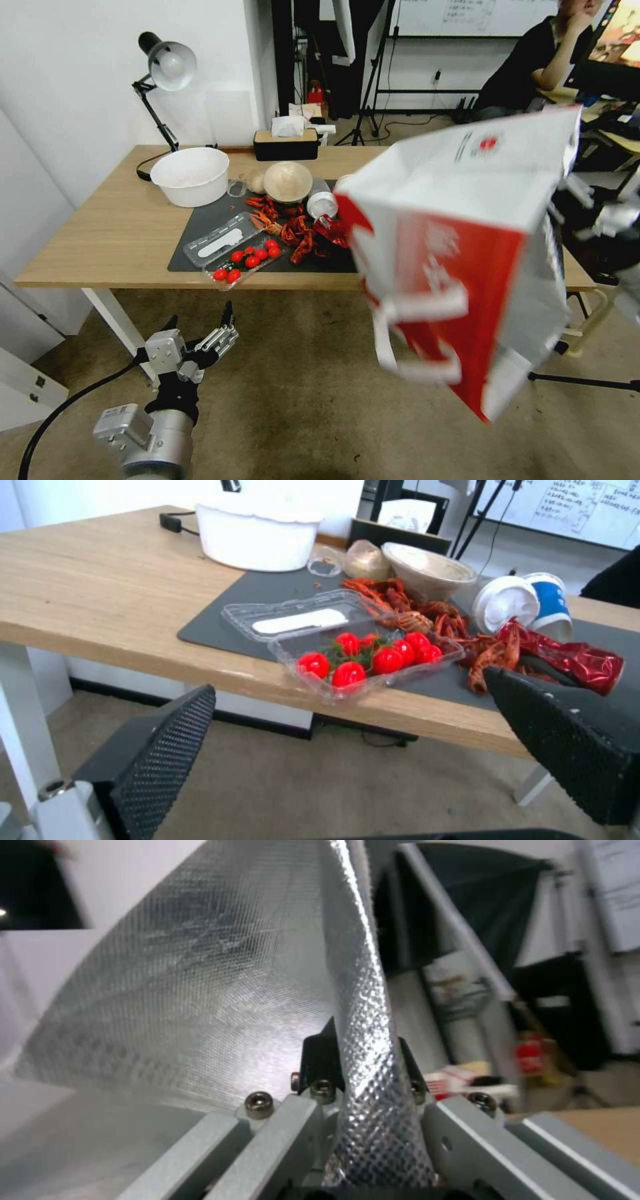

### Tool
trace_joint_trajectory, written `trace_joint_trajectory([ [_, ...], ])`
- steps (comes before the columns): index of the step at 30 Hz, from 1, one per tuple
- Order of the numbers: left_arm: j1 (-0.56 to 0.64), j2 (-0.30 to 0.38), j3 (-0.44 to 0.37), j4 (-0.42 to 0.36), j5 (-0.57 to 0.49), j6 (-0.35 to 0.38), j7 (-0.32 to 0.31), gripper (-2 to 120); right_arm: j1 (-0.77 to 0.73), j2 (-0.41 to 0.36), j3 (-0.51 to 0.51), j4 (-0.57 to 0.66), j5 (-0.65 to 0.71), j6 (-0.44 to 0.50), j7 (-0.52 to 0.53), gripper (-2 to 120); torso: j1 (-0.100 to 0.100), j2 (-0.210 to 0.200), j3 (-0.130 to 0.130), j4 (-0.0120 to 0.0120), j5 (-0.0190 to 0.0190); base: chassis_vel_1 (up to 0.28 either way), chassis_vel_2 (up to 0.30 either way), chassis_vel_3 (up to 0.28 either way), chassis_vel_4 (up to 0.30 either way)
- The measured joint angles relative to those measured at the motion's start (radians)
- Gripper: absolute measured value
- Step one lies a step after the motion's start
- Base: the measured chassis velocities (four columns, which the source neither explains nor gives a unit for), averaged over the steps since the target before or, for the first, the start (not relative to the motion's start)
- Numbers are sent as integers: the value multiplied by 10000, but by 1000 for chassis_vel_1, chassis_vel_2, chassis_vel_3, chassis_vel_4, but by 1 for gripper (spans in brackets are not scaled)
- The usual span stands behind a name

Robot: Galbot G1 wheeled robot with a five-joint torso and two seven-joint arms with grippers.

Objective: Pick up the food delivery bag from the floor and place it on the table.

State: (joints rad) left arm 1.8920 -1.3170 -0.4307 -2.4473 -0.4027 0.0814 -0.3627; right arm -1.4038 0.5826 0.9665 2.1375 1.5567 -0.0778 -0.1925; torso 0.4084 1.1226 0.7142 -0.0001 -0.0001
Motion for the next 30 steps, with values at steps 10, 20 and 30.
trace_joint_trajectory([
  [10, 45, -32, 8, 25, 2, -80, 3, 100, 2141, -736, -1399, -675, 784, -141, 3911, 0, -1, -9, -4, 2, 1, 0, 0, 0, 0],
  [20, 84, -121, 39, 102, 76, -155, 14, 100, 3256, -982, -2292, -1673, 998, -232, 4627, 0, -5, -14, -8, 0, 1, 0, 0, 0, 0],
  [30, 134, -117, 39, 104, 106, -180, 16, 100, 3186, -827, -2358, -2096, 736, -392, 5093, 0, -7, -17, -10, 0, 2, 0, 0, 0, 0],
])
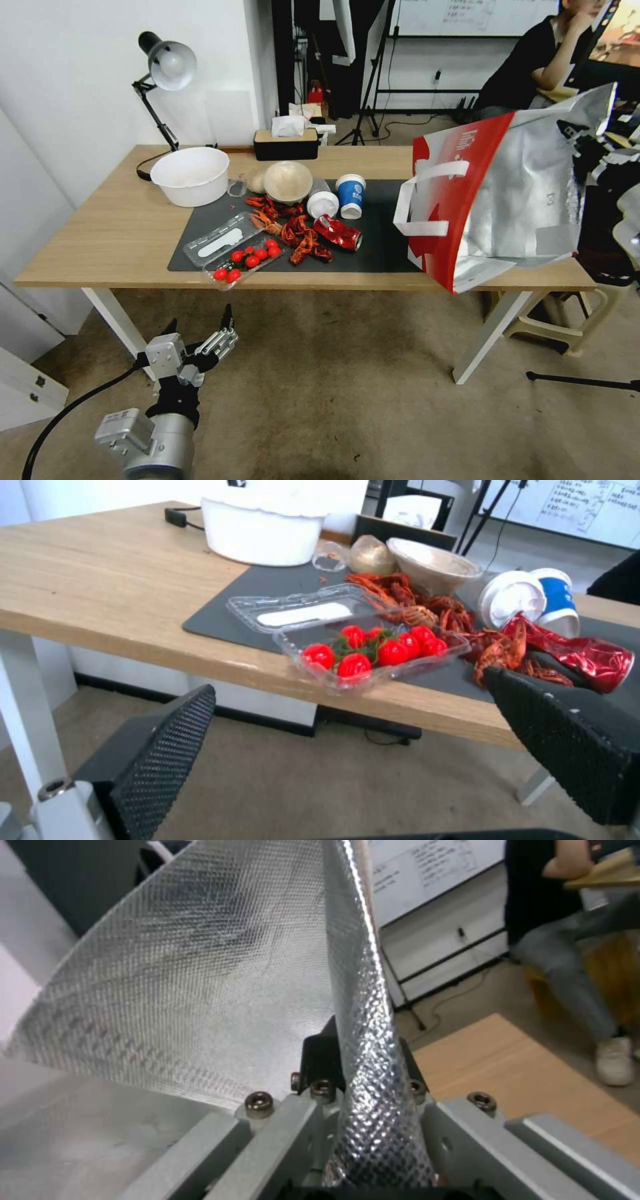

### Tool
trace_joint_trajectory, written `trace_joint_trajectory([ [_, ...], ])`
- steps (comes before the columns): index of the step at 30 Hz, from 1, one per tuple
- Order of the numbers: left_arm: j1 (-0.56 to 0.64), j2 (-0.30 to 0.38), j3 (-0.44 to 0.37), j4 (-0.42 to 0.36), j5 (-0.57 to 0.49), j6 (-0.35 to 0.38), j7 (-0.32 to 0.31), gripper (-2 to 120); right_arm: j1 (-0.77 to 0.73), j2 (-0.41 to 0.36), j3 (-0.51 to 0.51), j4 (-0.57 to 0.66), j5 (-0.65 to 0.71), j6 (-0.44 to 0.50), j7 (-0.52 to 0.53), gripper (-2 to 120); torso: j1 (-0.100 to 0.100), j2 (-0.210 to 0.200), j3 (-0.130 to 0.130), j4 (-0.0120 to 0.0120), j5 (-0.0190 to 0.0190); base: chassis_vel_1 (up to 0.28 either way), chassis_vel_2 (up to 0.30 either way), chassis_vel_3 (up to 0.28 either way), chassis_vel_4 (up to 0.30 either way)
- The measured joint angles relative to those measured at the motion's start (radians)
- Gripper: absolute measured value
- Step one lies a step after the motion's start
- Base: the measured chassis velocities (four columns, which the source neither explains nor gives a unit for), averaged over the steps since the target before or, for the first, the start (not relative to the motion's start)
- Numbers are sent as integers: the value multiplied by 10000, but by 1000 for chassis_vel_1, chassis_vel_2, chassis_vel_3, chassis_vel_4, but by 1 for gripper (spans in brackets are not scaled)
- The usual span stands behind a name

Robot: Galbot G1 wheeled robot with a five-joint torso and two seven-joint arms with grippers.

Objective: Pick up the food delivery bag from the floor and place it on the table.

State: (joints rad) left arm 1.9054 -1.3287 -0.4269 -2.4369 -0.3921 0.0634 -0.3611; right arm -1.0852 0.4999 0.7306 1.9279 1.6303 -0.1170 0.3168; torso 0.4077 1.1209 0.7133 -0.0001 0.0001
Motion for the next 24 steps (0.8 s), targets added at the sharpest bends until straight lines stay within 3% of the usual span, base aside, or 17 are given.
trace_joint_trajectory([
  [9, 70, -28, 41, -38, 65, -40, 14, 100, 142, -114, -99, -227, 116, -302, 676, 0, 0, -3, -1, 0, -2, 0, 0, 0, 0],
  [24, 184, -59, 26, -65, 119, -157, 18, 100, 632, -48, -723, -811, 232, -656, 690, 0, -1, -4, -2, 1, -1, 0, 0, 0, 0],
])
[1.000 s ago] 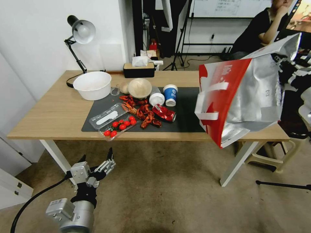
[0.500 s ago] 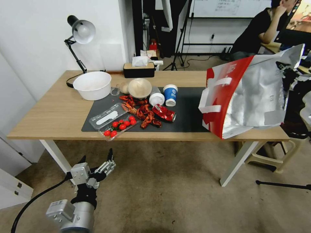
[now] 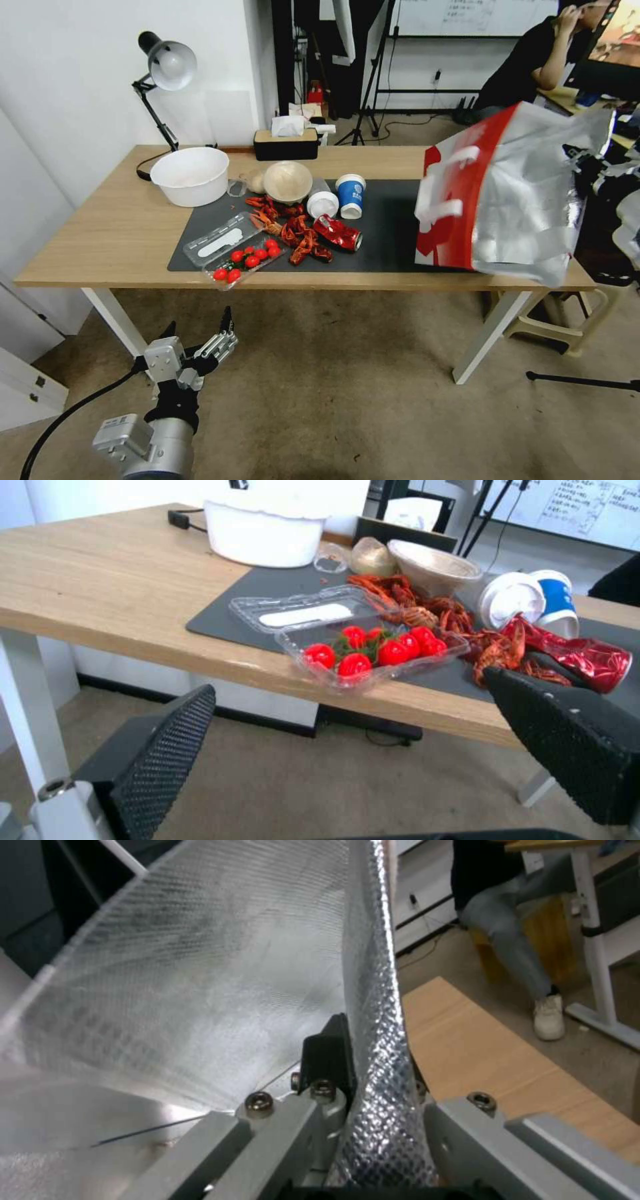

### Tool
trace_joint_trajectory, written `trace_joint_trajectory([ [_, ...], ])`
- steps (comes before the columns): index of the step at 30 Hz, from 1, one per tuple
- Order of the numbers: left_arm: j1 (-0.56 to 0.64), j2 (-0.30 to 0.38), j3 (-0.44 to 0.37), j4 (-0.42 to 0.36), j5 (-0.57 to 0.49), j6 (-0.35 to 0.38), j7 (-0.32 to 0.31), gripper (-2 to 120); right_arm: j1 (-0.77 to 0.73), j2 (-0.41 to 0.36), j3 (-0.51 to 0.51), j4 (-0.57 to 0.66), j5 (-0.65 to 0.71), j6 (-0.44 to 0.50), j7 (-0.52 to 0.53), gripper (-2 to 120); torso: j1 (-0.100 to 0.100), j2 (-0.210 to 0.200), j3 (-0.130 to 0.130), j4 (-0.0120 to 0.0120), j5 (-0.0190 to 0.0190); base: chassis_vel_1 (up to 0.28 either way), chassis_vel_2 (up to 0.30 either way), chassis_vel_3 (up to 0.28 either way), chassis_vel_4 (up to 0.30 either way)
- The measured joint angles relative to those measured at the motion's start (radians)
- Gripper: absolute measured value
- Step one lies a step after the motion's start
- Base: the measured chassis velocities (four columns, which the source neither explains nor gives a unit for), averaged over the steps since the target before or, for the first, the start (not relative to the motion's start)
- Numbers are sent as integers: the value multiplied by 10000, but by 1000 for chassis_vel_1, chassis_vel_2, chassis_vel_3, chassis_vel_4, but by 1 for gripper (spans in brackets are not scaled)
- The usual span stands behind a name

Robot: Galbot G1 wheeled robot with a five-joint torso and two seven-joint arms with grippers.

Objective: Pick up the food delivery bag from the floor and place it on the table.

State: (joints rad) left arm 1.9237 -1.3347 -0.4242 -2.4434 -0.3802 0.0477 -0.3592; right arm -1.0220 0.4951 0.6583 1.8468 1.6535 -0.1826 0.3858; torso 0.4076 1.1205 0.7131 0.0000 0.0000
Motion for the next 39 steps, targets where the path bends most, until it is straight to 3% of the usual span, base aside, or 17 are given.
trace_joint_trajectory([
  [27, 55, -26, -31, 22, 36, -189, 45, 100, 737, 93, -550, -229, -218, -9, 502, 0, -1, -1, -1, 0, 0, 0, 0, 0, 0],
  [39, 49, -44, -52, 57, 44, -206, 60, 100, 1612, 254, -1168, -533, -277, 12, 543, 44, 0, -1, -1, 0, -1, 0, 0, 0, 0],
])
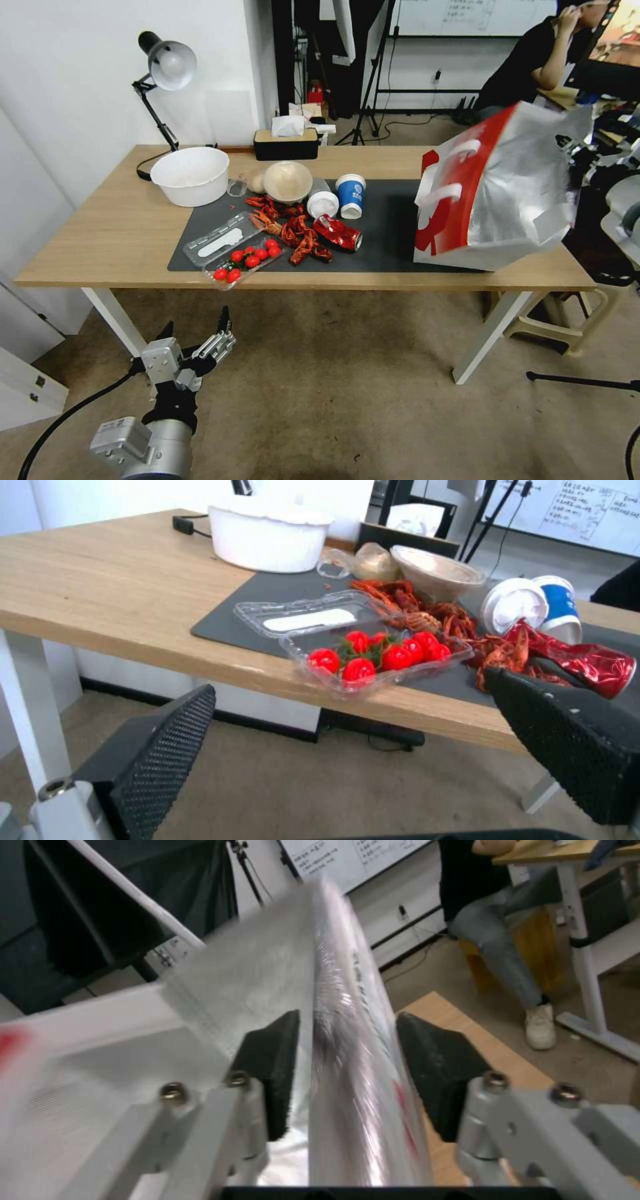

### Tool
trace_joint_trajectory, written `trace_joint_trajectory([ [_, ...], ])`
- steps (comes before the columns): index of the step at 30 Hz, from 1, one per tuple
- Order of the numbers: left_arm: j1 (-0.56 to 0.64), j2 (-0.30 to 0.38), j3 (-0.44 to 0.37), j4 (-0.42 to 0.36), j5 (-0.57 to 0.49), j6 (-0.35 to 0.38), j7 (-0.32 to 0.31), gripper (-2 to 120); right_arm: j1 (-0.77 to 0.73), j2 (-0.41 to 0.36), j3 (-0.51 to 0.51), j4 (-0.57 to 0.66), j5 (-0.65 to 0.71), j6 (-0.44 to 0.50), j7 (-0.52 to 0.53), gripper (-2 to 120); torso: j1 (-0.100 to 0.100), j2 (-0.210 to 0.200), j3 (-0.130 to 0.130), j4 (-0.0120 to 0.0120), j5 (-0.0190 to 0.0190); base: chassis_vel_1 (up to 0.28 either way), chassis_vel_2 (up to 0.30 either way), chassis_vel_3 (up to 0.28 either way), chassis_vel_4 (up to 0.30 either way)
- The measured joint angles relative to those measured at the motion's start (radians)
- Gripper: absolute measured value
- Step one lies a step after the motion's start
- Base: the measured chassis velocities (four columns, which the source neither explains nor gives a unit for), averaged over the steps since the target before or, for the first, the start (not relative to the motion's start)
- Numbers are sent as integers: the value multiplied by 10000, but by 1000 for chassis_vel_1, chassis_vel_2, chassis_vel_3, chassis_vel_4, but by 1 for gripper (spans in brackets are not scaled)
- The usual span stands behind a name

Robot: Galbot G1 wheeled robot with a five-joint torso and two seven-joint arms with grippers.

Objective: Pick up the food delivery bag from the floor and place it on the table.

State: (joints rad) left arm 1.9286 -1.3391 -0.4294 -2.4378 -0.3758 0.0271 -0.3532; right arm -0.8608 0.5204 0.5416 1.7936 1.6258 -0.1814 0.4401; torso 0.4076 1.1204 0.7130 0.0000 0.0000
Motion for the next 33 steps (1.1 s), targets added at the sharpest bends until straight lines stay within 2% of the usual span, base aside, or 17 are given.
trace_joint_trajectory([
  [4, -4, -9, -8, 9, 2, -1, 0, 100, 82, 6, -57, -45, -99, 0, -156, 55, 0, 0, 0, 0, 0, 0, 0, 0, 0],
  [6, -12, -23, -9, 10, 7, -1, 1, 100, 91, -13, -74, -48, -273, -6, -404, 68, -1, 0, 0, 0, 0, 0, 0, 0, 0],
  [7, -12, -23, -9, 10, 7, -1, 1, 100, 91, -13, -74, -48, -273, -6, -404, 68, -1, 0, 0, 0, 0, 0, 0, 0, 0],
  [9, -12, -35, -9, 8, 12, 0, 3, 100, 32, -44, -74, 7, -351, -34, -511, 78, 0, 0, 0, -1, 0, 0, 0, 0, 0],
  [11, -10, -39, -9, 3, 12, 1, 3, 100, 12, -49, -71, 32, -356, -45, -523, 81, -1, 0, 0, -1, 0, 0, 0, 0, 0],
  [13, -5, -41, -23, -24, 12, 2, 3, 100, -90, -58, -31, 105, -360, -78, -559, 92, -1, 0, 0, 0, 0, 0, 0, 0, 0],
  [15, -5, -41, -33, -29, 12, 2, 4, 100, -156, -61, 6, 138, -365, -97, -590, 97, 0, 0, 0, 0, 0, 0, 0, 0, 0],
  [33, -51, -42, -19, -103, -32, 8, -9, 100, -1394, -401, 908, 1007, -1105, -151, -1274, 100, -1, 0, -1, 0, 0, 0, 0, 0, 0],
])
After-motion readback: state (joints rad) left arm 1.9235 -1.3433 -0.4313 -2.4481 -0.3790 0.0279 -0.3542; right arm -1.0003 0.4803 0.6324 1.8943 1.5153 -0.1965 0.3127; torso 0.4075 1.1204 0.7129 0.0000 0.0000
